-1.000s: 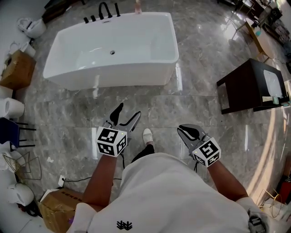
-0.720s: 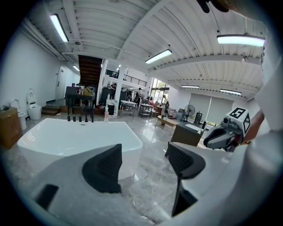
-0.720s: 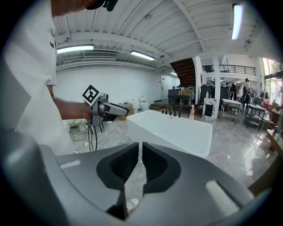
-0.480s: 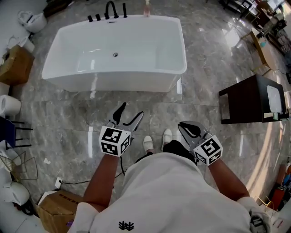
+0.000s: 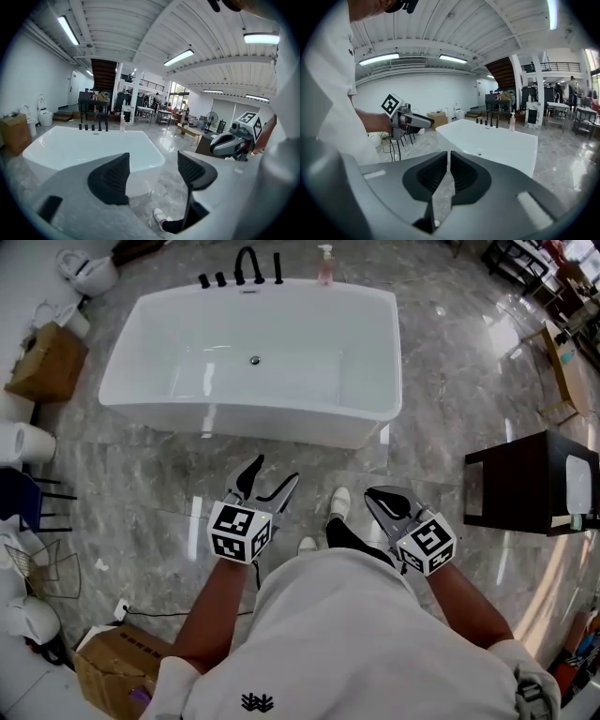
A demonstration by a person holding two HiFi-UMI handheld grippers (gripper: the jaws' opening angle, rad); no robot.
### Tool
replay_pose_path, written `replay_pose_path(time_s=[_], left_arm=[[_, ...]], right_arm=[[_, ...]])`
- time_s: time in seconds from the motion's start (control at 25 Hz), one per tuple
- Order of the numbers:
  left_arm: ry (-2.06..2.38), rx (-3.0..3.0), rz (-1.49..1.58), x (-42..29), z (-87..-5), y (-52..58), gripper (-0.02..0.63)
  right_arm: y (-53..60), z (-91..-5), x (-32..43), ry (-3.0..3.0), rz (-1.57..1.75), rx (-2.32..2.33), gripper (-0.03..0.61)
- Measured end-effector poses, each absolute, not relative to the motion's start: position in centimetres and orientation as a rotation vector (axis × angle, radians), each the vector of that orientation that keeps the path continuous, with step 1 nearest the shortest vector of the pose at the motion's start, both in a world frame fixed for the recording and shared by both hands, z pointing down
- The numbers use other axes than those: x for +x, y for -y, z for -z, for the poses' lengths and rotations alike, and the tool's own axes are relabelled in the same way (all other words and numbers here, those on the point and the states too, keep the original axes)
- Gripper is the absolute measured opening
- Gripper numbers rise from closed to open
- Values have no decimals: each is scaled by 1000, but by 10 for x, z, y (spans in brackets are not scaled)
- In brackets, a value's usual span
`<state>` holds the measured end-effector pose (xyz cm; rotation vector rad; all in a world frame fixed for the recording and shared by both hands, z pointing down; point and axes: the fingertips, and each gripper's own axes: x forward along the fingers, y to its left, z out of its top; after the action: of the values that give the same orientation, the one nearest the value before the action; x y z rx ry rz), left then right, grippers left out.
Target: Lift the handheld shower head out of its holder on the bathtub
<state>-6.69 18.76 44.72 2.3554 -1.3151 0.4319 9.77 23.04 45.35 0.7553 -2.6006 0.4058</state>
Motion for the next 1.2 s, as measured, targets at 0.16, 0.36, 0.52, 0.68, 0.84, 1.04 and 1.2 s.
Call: replay_pose_path(time_s=[0.16, 0.36, 0.52, 0.68, 0.84, 1.04, 1.2], left_arm=[[1347, 2346, -467, -55, -442, -136, 325], [1383, 2341, -502, -26, -428, -70, 325], [1404, 2328, -526, -18, -428, -29, 325], [1403, 2314, -563, -14, -436, 3, 325], [1388, 2325, -585, -10, -441, 40, 325], [1368, 2349, -590, -24, -450, 94, 325], [1332, 2381, -583, -44, -455, 150, 325]], right_arm=[[-171, -441, 108, 2649, -379, 723, 34], [-110, -432, 142, 2683, -384, 712, 34], [-71, -439, 157, 2698, -398, 713, 34], [-45, -446, 165, 2712, -435, 748, 31], [-22, -454, 178, 2700, -464, 808, 26], [3, -461, 181, 2662, -479, 903, 18], [35, -461, 172, 2623, -505, 1004, 17]])
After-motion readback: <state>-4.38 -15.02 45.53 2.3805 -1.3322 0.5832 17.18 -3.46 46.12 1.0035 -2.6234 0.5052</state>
